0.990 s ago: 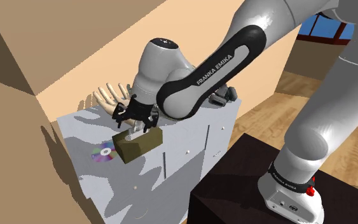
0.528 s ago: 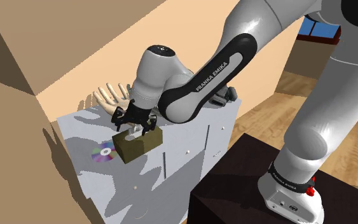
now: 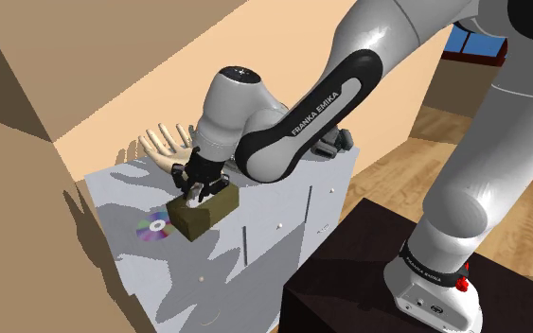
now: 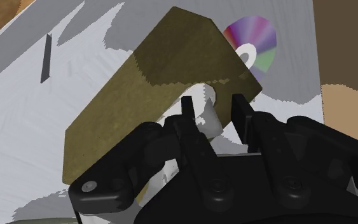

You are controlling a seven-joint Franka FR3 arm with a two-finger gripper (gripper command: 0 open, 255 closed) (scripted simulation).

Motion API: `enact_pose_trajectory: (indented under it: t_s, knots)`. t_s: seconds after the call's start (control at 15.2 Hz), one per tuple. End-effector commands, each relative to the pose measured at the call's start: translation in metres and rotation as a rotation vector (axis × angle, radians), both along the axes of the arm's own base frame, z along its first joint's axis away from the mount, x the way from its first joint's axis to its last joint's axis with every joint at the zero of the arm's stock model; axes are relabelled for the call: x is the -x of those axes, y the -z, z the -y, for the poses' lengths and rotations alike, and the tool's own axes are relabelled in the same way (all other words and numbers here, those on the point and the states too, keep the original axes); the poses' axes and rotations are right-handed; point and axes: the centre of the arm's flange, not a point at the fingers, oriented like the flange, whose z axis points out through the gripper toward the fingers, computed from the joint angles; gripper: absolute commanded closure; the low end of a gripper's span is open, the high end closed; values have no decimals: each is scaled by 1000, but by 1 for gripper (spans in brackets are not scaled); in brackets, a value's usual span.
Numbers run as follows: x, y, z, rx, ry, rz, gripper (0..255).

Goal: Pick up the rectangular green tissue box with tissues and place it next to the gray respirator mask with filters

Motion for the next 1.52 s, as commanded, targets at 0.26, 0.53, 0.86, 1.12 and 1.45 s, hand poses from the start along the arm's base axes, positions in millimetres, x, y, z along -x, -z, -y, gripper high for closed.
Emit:
enact_pose_trajectory:
  t_s: [0.26,0.53,0.86,1.12,1.45]
  knots:
    - [2,1,0,3,0,-6,255]
    - [1,-14,0,3,-1,-5,255]
    - [1,-40,0,3,-1,-5,255]
    - [1,-61,0,3,-1,-5,255]
    - [1,-88,0,3,-1,-5,255]
